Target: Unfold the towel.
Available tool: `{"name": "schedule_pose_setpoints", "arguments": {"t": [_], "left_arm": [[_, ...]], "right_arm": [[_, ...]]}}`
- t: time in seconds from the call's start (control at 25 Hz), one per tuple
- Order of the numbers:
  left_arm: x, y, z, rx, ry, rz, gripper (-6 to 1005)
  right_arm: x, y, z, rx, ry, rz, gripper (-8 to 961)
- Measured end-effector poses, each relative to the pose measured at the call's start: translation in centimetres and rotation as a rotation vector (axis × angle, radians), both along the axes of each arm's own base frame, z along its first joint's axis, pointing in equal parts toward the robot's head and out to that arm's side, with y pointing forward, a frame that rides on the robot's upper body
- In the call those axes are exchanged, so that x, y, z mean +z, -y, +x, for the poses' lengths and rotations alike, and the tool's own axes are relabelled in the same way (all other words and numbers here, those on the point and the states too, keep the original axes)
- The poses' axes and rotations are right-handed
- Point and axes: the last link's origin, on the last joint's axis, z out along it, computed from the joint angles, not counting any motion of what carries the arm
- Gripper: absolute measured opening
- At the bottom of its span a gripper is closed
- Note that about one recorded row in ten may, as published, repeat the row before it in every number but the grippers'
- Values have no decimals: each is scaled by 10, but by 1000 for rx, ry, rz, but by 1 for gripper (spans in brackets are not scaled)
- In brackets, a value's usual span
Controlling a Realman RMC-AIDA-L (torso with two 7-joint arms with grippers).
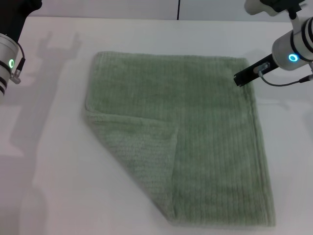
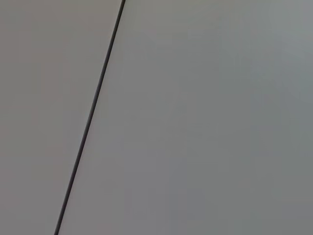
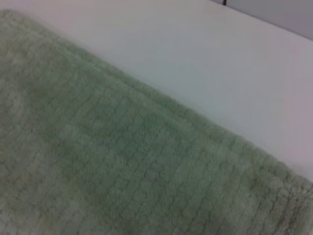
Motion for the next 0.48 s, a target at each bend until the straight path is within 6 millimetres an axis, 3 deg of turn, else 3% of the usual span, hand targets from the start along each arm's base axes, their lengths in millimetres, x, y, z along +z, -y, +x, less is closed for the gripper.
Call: {"name": "schedule_pose_setpoints", "arguments": {"t": [0.48], "left_arm": [[-1,-2,3,-7,1,-1,812]], "right_arm": [[-4,2,6,-13,-11,-67,-1]]}}
